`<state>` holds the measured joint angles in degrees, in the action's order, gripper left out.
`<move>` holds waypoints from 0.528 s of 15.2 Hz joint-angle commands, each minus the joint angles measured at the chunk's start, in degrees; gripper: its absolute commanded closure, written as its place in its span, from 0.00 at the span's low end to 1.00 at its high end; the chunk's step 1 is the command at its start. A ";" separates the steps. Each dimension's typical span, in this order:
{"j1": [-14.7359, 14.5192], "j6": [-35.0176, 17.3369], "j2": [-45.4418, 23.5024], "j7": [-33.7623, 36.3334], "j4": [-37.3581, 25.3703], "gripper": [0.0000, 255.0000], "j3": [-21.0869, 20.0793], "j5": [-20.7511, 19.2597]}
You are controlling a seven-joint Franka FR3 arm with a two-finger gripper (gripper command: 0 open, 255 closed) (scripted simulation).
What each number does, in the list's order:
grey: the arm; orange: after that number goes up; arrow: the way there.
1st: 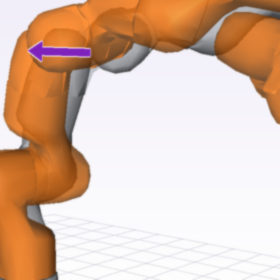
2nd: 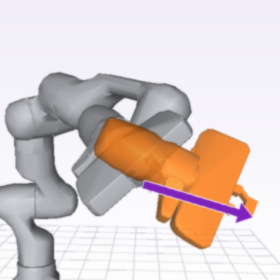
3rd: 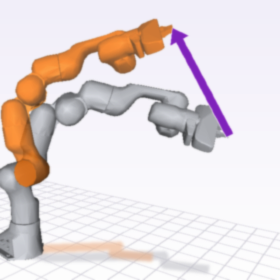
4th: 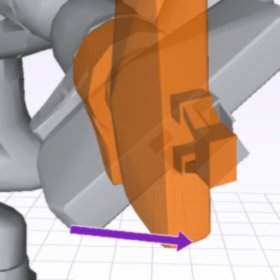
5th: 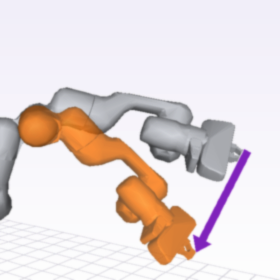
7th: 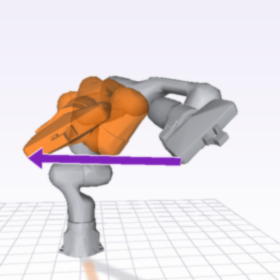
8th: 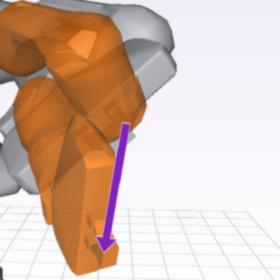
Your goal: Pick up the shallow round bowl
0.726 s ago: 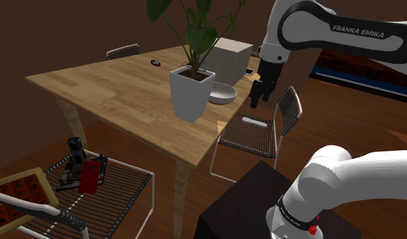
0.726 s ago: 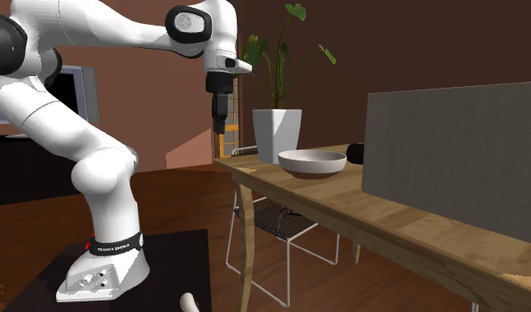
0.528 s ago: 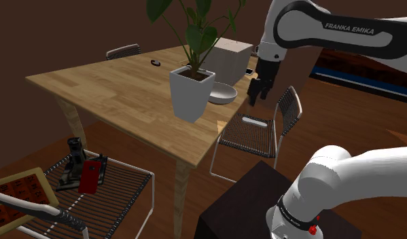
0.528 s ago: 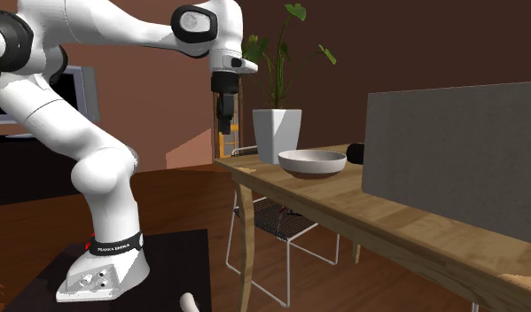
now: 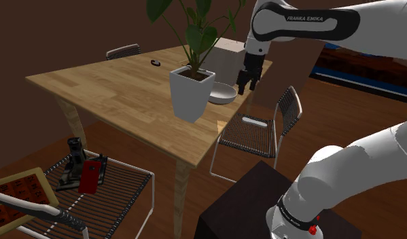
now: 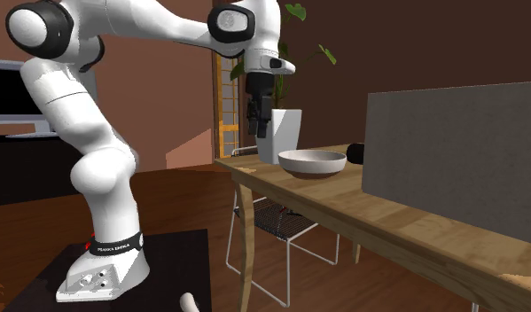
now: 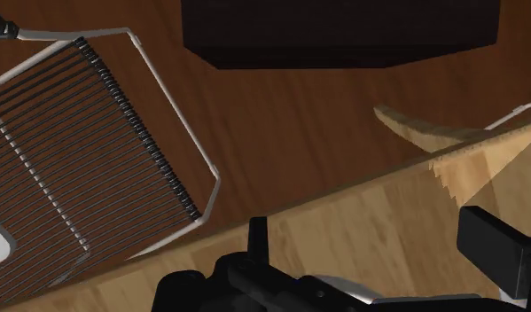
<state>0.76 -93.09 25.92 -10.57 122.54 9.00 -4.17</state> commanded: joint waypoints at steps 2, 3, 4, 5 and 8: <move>0.21 -0.63 -7.23 -2.42 -6.40 0.00 1.95 0.42; 0.31 -0.75 -9.51 -3.20 -8.48 0.00 2.52 0.69; 0.42 -0.79 -11.82 -4.00 -10.64 0.00 3.09 1.01; 0.55 -0.76 -14.14 -4.81 -12.89 0.00 3.64 1.39; 1.10 -0.21 -21.30 -7.26 -20.22 0.00 5.16 2.83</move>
<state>1.67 -93.54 7.55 -16.89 105.39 13.59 -1.93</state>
